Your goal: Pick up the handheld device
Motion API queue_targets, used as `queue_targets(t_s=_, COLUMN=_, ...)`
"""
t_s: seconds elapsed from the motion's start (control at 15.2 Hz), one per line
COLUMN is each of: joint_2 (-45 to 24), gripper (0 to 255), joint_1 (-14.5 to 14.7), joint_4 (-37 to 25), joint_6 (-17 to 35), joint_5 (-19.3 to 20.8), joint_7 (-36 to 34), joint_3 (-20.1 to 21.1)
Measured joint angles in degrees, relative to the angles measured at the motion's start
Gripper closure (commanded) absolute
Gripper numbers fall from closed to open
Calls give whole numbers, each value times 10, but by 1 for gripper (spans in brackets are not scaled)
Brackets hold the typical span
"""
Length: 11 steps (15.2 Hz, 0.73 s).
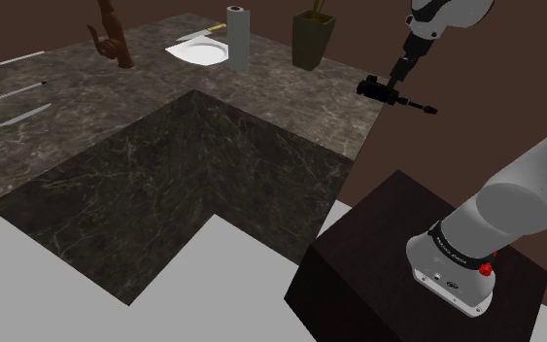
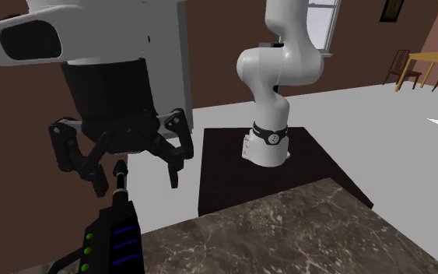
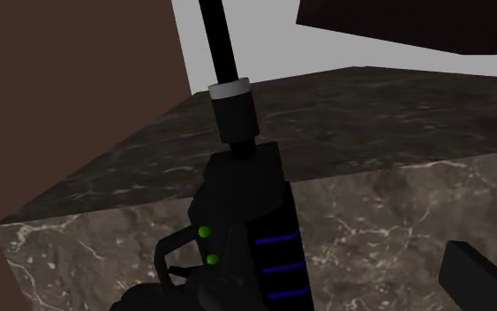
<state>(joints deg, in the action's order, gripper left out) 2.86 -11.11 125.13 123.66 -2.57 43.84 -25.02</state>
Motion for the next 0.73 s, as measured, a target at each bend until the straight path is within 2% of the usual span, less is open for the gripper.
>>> queue_targets(t_s=0.33, joint_2=-82, gripper=0, joint_1=-18, joint_4=-50, joint_6=18, joint_5=-40, joint_7=54, joint_3=-17)
queue_targets(t_s=0.73, joint_2=-112, gripper=0, joint_1=-22, joint_4=-34, joint_6=59, joint_5=-61, joint_7=71, joint_3=-14)
